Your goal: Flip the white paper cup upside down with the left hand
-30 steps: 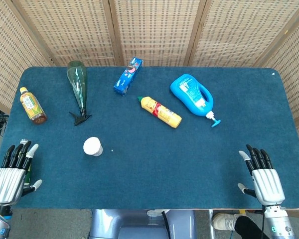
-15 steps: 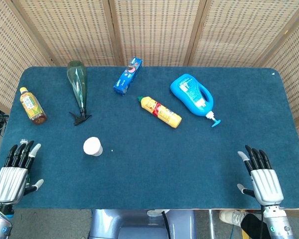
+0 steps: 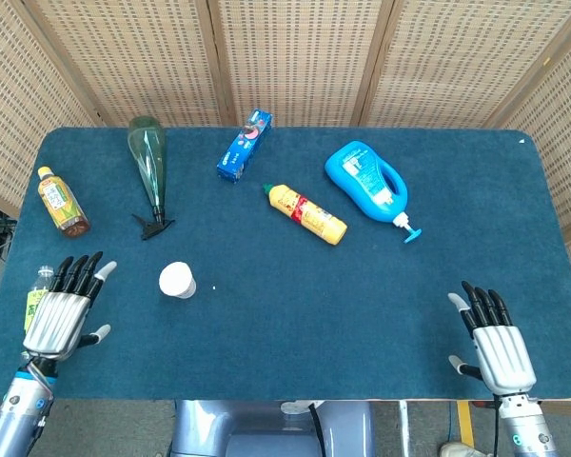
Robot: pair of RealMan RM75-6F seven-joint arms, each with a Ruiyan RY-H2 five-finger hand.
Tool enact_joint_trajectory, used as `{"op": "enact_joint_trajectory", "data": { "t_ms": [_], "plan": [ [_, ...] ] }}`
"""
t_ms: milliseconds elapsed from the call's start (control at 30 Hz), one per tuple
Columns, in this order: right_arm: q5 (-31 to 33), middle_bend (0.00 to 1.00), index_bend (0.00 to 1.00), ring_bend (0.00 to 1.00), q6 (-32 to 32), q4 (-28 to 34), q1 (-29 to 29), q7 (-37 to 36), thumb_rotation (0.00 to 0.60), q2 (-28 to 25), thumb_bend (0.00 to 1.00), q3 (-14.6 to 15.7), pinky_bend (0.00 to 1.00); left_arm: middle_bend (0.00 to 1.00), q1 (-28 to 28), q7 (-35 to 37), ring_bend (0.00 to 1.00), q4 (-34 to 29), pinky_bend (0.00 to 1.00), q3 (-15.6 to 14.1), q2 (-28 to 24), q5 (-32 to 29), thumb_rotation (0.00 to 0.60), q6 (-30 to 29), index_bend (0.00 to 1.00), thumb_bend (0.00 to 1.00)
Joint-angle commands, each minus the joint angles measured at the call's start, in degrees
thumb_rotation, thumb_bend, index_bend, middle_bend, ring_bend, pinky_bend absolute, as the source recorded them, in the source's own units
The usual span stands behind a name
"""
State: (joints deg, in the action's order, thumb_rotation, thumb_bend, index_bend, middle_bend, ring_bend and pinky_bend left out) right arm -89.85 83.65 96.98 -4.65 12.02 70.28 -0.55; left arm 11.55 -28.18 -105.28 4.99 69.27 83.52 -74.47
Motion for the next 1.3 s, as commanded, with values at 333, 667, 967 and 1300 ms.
{"op": "enact_joint_trajectory", "data": {
  "t_ms": [333,667,967,1300],
  "plan": [
    [0.14,0.0,0.0,0.0,0.46,0.46,0.03,-2.29,0.6,-1.09,0.08,-0.43,0.0,0.0,11.52,-14.44,0.0,-5.58,0.0,5.6,5.25,-19.05,0.6,9.93,0.19,0.19],
    [0.46,0.0,0.0,0.0,0.02,0.84,-0.09,-3.64,0.6,-1.75,0.08,-0.46,0.0,0.0,20.19,-24.07,0.0,-3.54,0.0,7.84,10.59,-34.15,0.6,9.85,0.18,0.2],
    [0.75,0.0,0.0,0.0,-0.16,0.96,-0.12,-4.1,0.6,-1.97,0.08,-0.5,0.0,0.0,24.37,-26.1,0.0,-0.82,0.0,7.1,13.26,-40.55,0.6,8.87,0.19,0.23],
    [1.27,0.0,0.0,0.0,-0.6,0.84,-0.27,-4.78,0.6,-2.09,0.08,-0.64,0.0,0.0,26.96,-25.86,0.0,2.02,0.0,5.56,14.44,-44.97,0.6,8.25,0.2,0.25]
  ]
}}
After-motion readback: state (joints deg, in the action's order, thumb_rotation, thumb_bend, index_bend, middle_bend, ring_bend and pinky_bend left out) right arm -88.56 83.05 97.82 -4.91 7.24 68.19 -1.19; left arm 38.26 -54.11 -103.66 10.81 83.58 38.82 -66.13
